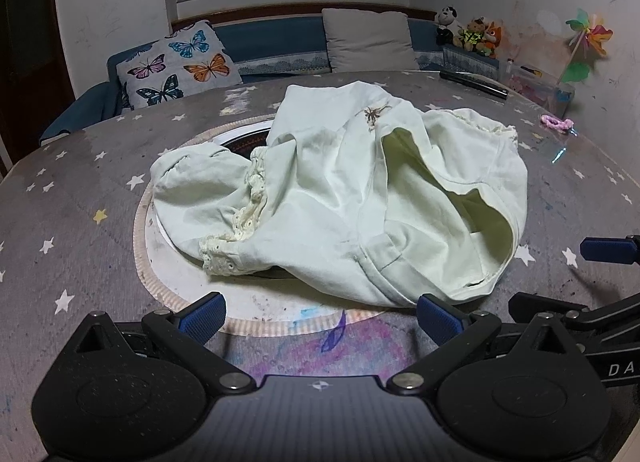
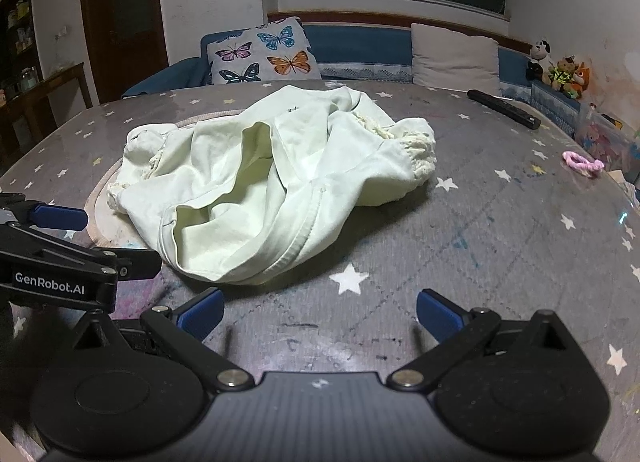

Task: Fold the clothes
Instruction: 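Move both grippers toward the crumpled pale green shirt, then grasp the shirt edge with the left gripper while the right gripper grasps another edge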

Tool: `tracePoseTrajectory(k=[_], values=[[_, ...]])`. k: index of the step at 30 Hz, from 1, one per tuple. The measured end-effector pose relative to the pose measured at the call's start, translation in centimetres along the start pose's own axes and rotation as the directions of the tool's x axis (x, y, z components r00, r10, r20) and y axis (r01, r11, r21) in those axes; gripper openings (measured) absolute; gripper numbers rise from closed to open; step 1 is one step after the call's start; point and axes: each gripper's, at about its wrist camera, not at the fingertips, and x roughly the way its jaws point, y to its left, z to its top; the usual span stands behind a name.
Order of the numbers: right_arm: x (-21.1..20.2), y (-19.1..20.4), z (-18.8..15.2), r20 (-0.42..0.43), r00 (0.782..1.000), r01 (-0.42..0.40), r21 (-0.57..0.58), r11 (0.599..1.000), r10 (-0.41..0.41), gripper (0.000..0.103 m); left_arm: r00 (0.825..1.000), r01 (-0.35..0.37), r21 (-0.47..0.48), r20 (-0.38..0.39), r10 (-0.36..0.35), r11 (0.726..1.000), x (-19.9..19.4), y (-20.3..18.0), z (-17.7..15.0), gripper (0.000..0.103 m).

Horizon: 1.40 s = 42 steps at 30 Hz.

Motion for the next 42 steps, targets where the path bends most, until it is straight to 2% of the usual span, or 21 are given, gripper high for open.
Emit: tracePoseTrajectory(k=[24,42], values=[[0.6,-0.6,2.1,0.030,1.000,0.009,-0.033,0.999,-0.008,0.103,1.000,-0.017,-0.007,0.015,0.018,1.000,0.7,1.0,2.4,0.103],[2.0,-2.6,4.8,0.055,0.997,0.055,-0.037,0.998,-0.053,0.103,0.999,-0.044,-0.004,0.014,0.044,0.999,1.7,1.9,3.7,0.103]])
